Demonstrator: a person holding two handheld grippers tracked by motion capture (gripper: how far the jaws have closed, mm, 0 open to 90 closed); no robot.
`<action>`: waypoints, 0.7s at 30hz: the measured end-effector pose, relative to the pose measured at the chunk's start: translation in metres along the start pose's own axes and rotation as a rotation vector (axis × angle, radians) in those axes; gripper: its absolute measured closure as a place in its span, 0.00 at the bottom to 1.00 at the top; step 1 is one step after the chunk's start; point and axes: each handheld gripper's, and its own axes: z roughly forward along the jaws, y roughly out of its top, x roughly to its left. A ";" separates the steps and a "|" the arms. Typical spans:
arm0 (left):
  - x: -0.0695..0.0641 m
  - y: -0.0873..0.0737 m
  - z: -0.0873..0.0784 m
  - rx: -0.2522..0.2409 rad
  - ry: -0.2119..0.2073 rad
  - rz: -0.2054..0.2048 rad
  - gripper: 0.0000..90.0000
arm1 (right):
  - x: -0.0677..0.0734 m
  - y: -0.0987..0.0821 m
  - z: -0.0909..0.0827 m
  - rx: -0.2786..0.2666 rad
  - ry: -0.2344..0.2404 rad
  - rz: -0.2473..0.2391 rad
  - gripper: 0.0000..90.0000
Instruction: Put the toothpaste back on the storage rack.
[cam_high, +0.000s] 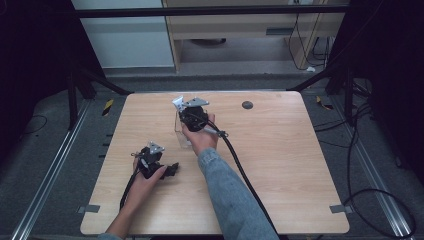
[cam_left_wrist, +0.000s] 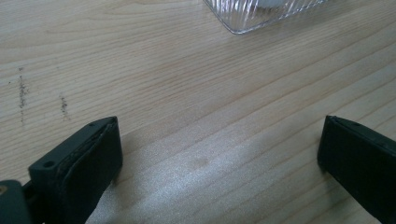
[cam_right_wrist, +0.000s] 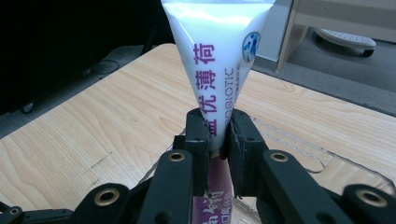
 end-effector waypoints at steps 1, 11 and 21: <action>0.000 0.000 0.000 0.000 0.000 0.000 0.00 | 0.001 0.001 0.000 0.005 -0.001 -0.001 0.88; 0.000 0.000 0.000 -0.002 0.000 -0.002 0.00 | 0.002 0.010 0.012 0.052 -0.020 0.003 0.88; 0.000 0.000 0.000 -0.002 0.000 -0.002 0.00 | 0.001 0.013 0.018 0.068 -0.025 0.009 0.87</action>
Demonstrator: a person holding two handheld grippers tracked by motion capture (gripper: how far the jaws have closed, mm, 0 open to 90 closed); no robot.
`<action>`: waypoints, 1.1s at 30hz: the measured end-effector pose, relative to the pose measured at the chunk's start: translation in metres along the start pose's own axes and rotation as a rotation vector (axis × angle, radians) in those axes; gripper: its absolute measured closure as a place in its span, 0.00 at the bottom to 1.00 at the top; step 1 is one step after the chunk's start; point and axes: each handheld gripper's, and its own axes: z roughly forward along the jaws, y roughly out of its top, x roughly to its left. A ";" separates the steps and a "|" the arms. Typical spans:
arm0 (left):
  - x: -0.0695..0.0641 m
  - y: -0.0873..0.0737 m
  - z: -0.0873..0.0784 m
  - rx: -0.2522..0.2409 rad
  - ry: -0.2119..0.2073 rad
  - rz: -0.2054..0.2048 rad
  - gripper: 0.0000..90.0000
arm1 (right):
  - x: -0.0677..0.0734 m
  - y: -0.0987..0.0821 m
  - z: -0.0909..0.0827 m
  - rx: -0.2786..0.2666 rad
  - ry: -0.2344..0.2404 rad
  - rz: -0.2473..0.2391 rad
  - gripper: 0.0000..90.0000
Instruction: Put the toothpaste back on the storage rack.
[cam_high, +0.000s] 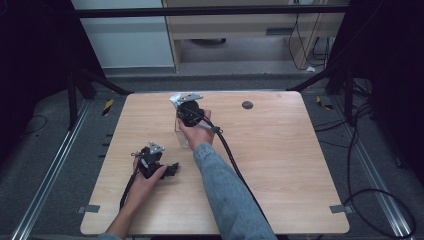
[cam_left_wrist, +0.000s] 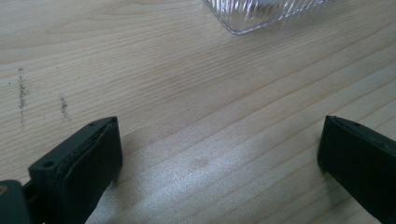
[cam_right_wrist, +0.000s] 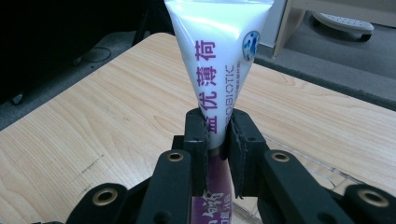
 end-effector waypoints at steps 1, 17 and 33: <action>0.000 0.000 0.000 0.000 0.000 0.000 0.00 | 0.000 0.000 0.000 0.000 0.000 0.002 0.87; 0.000 0.000 0.000 0.000 0.001 0.000 0.00 | 0.000 0.000 0.000 0.009 0.001 -0.007 0.87; 0.000 0.000 0.000 0.000 0.001 0.001 0.00 | 0.000 0.001 -0.006 0.020 0.016 -0.013 0.83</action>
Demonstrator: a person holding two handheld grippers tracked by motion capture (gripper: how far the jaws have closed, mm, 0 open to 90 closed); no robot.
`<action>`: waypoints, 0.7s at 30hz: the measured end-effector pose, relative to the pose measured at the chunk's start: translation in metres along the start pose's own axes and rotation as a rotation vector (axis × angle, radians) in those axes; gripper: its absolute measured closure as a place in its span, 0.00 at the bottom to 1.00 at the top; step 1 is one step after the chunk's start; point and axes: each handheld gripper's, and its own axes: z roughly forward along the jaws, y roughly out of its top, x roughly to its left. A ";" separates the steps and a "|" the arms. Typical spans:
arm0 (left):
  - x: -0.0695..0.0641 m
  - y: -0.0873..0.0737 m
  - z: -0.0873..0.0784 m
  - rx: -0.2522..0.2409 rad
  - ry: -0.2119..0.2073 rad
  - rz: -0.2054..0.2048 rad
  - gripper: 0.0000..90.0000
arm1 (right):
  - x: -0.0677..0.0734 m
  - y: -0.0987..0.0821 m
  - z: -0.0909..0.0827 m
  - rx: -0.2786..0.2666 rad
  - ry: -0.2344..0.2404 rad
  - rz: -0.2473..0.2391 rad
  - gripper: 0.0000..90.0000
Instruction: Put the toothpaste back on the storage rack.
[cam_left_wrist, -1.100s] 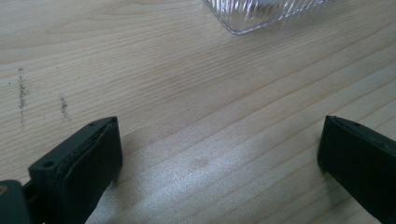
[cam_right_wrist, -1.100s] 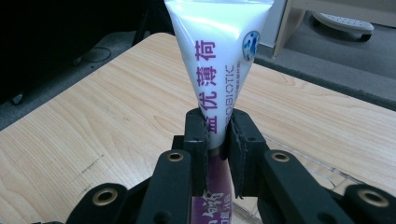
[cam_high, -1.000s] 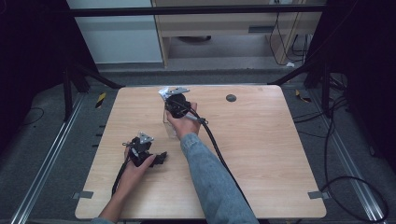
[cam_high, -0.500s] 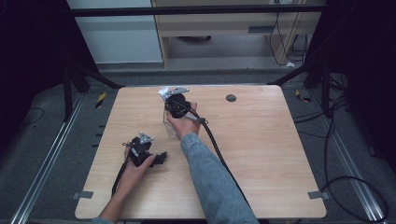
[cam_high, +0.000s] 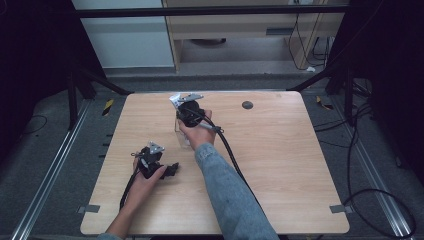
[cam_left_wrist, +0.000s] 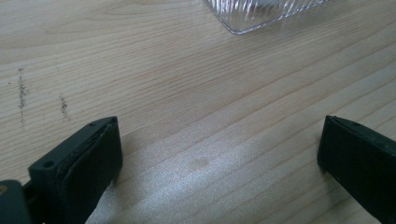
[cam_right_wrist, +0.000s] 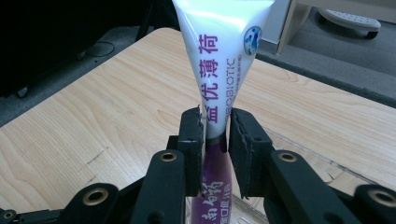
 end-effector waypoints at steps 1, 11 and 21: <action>0.000 0.000 0.000 0.000 0.000 0.000 0.00 | 0.000 0.000 0.000 0.000 0.000 0.000 0.83; 0.000 0.000 0.000 0.000 -0.001 0.001 0.00 | -0.001 0.000 -0.009 0.008 0.014 0.002 0.79; 0.000 0.000 0.000 0.000 0.000 -0.001 0.00 | -0.007 -0.003 -0.029 -0.003 0.019 -0.006 0.78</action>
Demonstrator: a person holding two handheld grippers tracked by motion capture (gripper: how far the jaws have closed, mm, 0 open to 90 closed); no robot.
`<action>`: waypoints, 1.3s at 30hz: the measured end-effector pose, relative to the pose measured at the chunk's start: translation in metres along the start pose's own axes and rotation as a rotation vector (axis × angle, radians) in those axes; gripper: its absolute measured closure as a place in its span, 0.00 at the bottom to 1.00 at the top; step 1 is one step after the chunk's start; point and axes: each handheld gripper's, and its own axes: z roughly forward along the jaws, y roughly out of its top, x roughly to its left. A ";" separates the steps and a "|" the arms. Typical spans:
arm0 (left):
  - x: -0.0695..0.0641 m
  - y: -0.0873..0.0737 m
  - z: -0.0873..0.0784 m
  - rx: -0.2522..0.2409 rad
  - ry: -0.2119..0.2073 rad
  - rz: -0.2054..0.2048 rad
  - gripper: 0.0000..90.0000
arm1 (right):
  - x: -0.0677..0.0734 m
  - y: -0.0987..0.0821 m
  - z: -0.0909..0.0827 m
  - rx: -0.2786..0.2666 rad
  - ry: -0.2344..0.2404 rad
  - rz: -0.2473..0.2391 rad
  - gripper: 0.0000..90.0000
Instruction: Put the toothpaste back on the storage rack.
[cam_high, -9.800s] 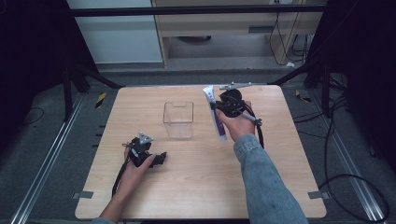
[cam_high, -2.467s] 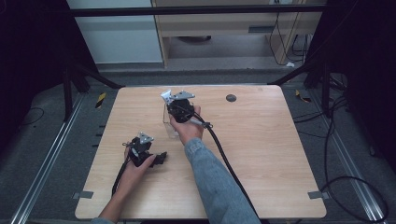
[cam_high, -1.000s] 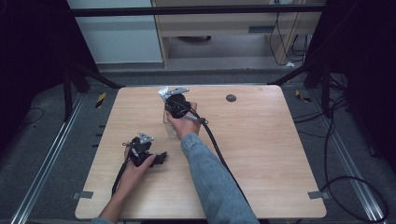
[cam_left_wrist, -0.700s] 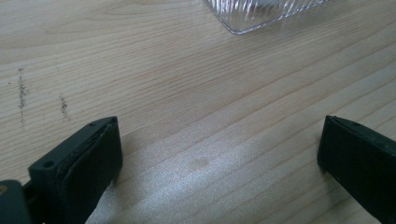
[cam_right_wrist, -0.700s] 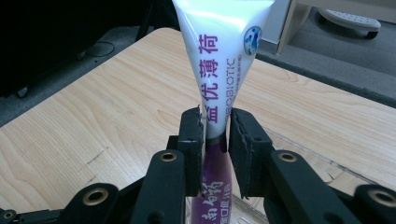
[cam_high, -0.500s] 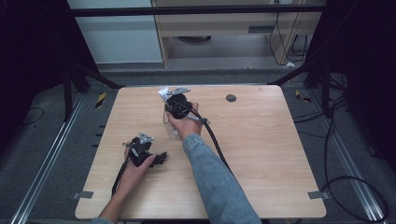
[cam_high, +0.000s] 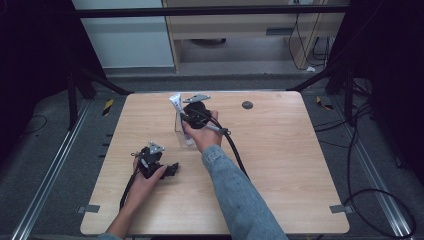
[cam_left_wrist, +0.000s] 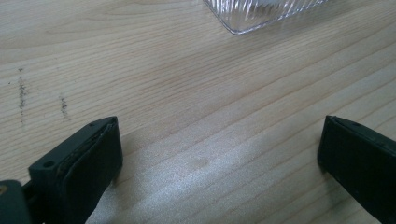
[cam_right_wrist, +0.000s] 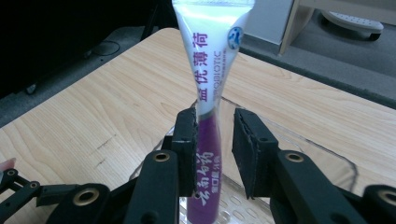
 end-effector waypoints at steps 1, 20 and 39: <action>0.000 0.000 0.000 0.000 0.000 0.000 0.00 | -0.002 -0.001 -0.005 -0.003 0.000 0.000 0.78; 0.000 0.000 0.000 -0.001 0.001 0.001 0.00 | -0.028 0.004 -0.045 0.067 -0.019 -0.003 0.63; 0.000 0.000 0.000 0.001 0.001 0.004 0.00 | -0.057 -0.003 -0.065 0.137 0.029 -0.030 0.28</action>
